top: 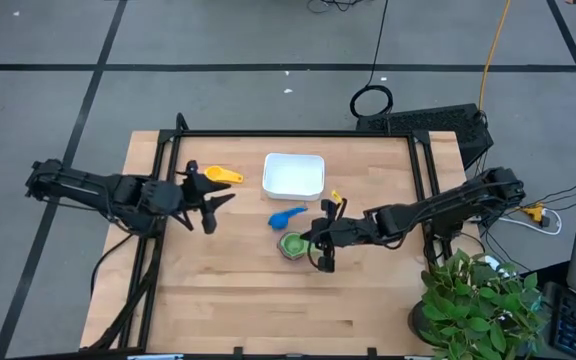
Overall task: Nest measuring cups in basket
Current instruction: Stack the dark blue measuring cup on top of the green measuring cup
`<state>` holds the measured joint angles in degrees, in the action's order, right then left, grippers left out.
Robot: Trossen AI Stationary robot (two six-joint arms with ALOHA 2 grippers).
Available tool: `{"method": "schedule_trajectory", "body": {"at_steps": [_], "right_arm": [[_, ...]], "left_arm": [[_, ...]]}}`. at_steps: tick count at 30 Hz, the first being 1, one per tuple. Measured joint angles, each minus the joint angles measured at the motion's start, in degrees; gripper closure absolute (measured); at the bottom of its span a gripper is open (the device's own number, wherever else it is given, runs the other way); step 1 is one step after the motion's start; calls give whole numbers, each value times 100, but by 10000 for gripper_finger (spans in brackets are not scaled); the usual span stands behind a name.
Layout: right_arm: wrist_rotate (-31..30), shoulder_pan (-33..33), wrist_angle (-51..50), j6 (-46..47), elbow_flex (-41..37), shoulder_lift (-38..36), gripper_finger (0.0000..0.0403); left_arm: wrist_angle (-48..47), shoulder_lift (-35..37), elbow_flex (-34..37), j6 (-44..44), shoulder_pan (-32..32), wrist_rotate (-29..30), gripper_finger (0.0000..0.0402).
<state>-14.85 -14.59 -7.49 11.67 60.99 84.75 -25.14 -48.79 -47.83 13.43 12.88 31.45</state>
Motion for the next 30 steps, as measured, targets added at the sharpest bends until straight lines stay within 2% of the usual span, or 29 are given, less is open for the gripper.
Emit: {"method": "schedule_trajectory", "body": {"at_steps": [5,9,13,19,22,26,30], "right_arm": [[-15,49,-13,-89,0,0,397],[-19,164,-111,-100,0,0,397],[-16,308,-126,-100,0,0,397],[10,496,-275,-50,0,0,374],[12,550,-386,-38,0,0,343],[9,602,-395,-38,0,0,298],[4,619,-397,-41,0,0,264]], "left_arm": [[5,-183,0,-7,0,-194,279],[-9,-525,0,-68,0,-664,279],[-10,-1205,0,-66,3,-1029,279],[169,-2455,0,-327,-25,-1063,272],[538,-2994,0,-904,-92,-1141,248],[1062,-3520,-16,-1753,-342,-1697,199],[1137,-3869,-152,-2351,-694,-2138,156]]}}
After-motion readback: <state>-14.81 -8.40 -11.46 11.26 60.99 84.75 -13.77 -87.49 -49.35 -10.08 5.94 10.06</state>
